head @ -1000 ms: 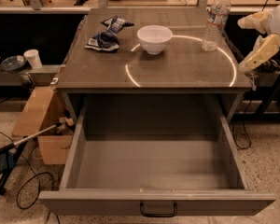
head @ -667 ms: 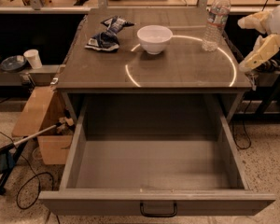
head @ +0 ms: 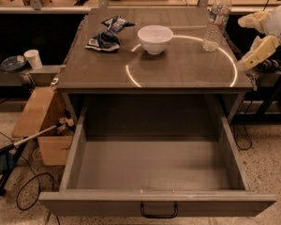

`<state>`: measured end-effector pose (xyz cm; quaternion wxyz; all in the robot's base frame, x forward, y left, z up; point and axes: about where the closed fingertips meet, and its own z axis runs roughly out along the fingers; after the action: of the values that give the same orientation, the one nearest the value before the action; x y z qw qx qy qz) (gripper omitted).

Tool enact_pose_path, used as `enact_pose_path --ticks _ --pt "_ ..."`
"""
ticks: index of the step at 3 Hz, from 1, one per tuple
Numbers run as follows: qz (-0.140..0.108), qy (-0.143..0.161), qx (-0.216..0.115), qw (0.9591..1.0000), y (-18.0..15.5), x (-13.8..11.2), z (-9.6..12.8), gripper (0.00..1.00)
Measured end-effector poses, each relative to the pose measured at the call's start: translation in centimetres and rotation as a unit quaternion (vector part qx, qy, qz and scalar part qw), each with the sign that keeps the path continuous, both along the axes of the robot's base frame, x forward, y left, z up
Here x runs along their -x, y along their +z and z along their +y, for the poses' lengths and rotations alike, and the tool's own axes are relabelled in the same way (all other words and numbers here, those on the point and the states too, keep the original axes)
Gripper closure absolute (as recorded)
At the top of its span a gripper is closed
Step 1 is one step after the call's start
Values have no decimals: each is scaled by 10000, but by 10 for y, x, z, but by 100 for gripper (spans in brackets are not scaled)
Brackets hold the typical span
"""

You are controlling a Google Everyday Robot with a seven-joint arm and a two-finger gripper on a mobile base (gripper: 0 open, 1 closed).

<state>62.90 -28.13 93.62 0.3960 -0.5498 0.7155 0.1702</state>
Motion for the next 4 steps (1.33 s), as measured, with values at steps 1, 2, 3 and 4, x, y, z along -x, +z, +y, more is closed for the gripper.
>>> enact_pose_path --ticks 1,2,3,4 --pt "-209 41 124 9997 -2 -22 2 0" --pt "-354 43 233 9991 -1 -35 2 0" --pt "-765 -207 509 9956 0 -69 -14 0" --pt "-781 -169 524 9954 -3 -74 -10 0"
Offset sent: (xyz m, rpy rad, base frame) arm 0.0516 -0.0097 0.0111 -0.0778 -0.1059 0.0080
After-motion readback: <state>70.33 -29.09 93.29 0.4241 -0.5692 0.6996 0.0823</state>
